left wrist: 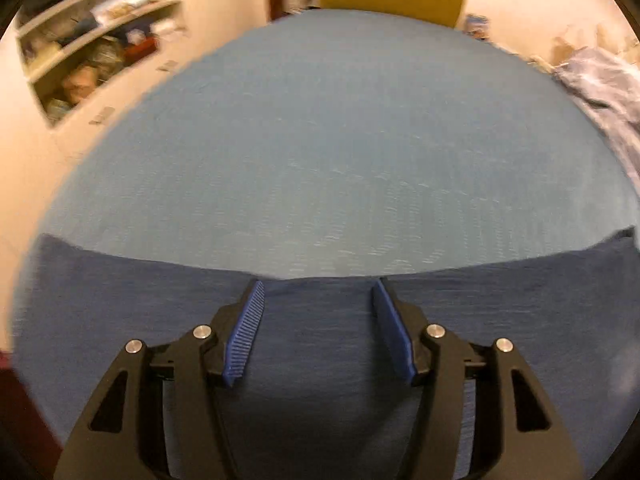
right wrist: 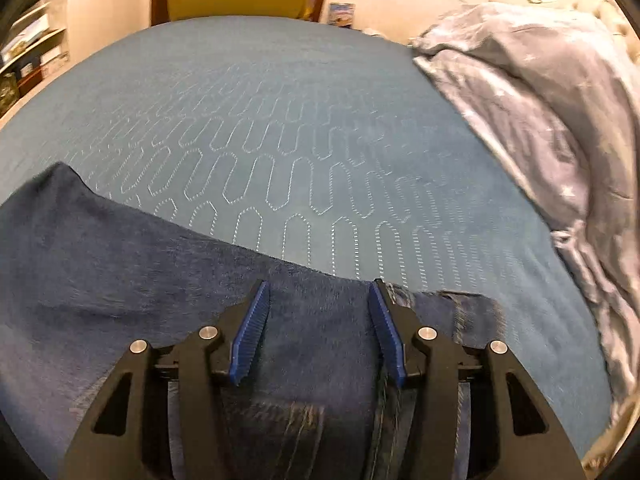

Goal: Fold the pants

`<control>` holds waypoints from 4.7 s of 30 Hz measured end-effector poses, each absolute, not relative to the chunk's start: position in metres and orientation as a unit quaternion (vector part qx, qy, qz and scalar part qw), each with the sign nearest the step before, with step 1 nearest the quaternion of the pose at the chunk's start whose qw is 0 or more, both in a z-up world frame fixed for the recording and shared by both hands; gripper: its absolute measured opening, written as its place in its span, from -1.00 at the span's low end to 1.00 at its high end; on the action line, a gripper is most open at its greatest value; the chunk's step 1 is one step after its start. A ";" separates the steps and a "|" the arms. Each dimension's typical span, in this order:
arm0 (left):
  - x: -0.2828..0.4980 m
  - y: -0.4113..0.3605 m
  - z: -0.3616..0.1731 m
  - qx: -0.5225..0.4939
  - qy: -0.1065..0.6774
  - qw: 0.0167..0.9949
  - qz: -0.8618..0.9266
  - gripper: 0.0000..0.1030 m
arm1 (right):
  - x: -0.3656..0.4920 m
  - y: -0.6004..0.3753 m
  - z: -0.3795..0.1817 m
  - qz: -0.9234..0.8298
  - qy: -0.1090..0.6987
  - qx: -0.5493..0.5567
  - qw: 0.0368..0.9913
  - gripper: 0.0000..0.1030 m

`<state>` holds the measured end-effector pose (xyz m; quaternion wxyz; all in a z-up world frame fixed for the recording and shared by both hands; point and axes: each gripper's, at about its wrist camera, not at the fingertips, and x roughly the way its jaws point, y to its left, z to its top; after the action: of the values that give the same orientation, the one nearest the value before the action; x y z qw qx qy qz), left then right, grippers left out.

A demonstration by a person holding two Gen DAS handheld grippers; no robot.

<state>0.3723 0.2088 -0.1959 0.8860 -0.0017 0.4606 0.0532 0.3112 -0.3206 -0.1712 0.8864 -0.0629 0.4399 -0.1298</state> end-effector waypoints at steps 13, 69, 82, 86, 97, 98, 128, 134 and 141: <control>0.234 0.168 -0.188 -0.017 0.427 0.904 -0.025 0.90 | 0.204 -0.198 -0.145 -0.087 0.432 -0.014 0.898 0.71; 0.204 0.536 -0.240 -0.547 0.323 0.773 -0.015 0.09 | 0.183 -0.228 -0.211 -0.124 0.485 0.000 0.866 0.92; 0.232 0.534 -0.251 -0.562 0.330 0.756 -0.051 -0.35 | 0.182 -0.226 -0.208 -0.129 0.483 0.000 0.866 0.92; 0.239 0.531 -0.249 -0.555 0.338 0.759 -0.039 -0.69 | 0.182 -0.226 -0.209 -0.128 0.483 0.000 0.866 0.92; 0.252 0.432 -0.113 -0.237 0.364 0.900 0.046 -0.79 | 0.202 -0.188 -0.158 0.010 0.473 0.080 0.878 0.58; 0.253 0.415 -0.099 -0.203 0.360 0.909 0.046 -0.79 | 0.209 -0.172 -0.151 0.047 0.468 0.082 0.878 0.54; 0.164 -0.012 -0.231 0.394 0.276 0.875 -0.063 0.05 | 0.297 -0.102 -0.204 0.274 0.576 0.361 0.681 0.67; 0.165 -0.011 -0.232 0.376 0.308 0.870 -0.088 -0.66 | 0.316 -0.073 -0.211 0.273 0.604 0.344 0.666 0.67; 0.171 -0.001 -0.214 0.360 0.326 0.869 -0.095 -0.78 | 0.325 -0.055 -0.217 0.270 0.629 0.337 0.646 0.67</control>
<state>0.1706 -0.0012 -0.2144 0.8688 0.3602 0.3263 -0.0946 0.3249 -0.0546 -0.2171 0.6464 0.3374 0.6286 0.2704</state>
